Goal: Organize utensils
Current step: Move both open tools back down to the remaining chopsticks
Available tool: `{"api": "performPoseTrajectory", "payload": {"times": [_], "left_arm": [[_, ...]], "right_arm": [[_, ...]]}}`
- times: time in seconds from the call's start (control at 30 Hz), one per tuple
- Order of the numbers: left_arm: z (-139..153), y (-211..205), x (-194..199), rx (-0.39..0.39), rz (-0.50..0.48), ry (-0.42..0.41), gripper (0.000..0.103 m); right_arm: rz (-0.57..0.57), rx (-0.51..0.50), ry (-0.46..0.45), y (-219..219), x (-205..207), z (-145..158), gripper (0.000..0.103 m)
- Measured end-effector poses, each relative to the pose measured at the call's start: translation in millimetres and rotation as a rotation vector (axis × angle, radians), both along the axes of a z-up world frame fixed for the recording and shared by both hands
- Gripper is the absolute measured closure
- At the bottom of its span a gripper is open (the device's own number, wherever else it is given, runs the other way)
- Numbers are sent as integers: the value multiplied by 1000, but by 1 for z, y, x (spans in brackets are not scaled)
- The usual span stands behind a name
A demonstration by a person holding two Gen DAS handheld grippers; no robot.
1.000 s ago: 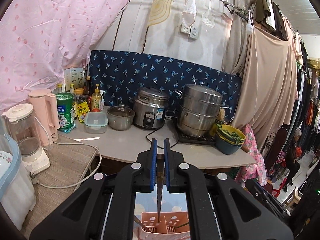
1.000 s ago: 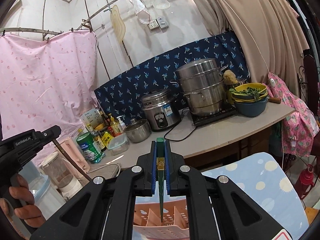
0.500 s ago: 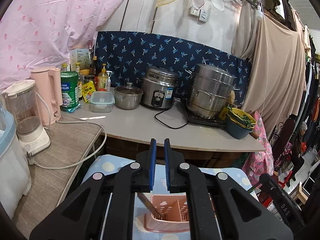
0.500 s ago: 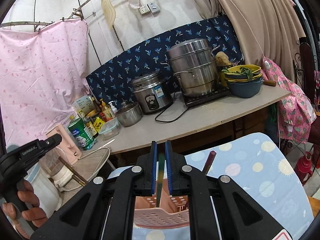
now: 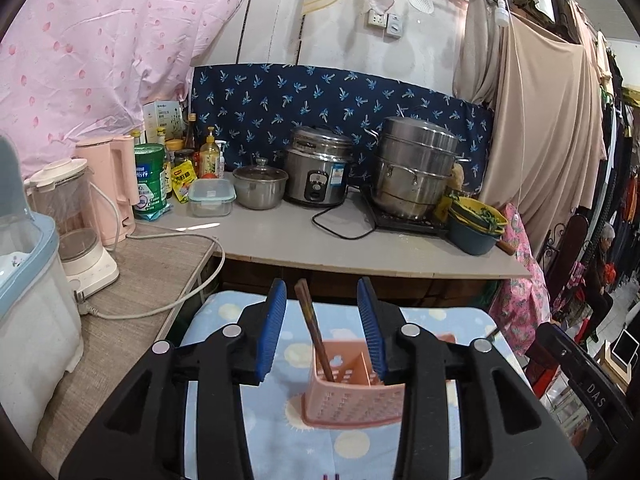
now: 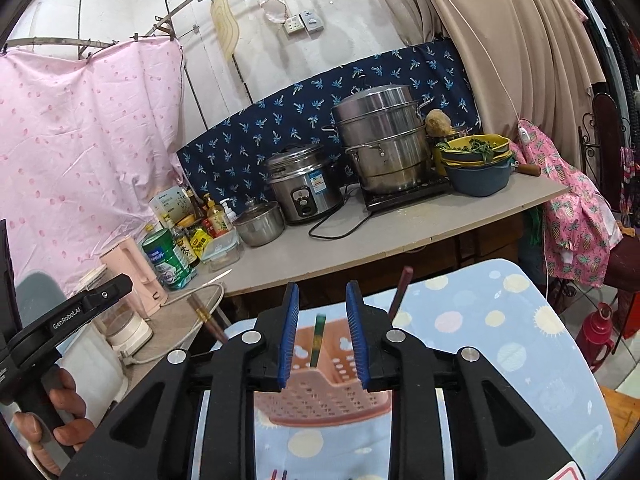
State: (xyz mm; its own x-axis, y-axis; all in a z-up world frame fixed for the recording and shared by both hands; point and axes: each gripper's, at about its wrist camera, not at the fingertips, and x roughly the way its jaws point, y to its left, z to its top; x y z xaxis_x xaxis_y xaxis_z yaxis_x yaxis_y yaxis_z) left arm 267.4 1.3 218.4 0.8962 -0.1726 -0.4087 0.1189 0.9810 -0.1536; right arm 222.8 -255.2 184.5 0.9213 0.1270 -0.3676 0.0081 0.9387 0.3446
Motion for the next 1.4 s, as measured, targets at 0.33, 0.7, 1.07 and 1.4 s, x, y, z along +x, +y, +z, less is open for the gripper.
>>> {"api": "performPoseTrajectory", "payload": {"times": [0.33,0.7,1.07,1.4], "left_arm": [[-22,-3,-48,64,-8,48,68],[-65,-5,-88,105,-21,141,67],[-129,-1,-122,134,-27,277,67],[-161,5,-146,143,-23,347,61]], "right_arm": [[18,-1,31,7,-55,-17,74],[15,-55,113,20,-106,-55,69],[21,-134,230,34,-149,-111,68],[20,-139,292,36,-173,-141,68]]}}
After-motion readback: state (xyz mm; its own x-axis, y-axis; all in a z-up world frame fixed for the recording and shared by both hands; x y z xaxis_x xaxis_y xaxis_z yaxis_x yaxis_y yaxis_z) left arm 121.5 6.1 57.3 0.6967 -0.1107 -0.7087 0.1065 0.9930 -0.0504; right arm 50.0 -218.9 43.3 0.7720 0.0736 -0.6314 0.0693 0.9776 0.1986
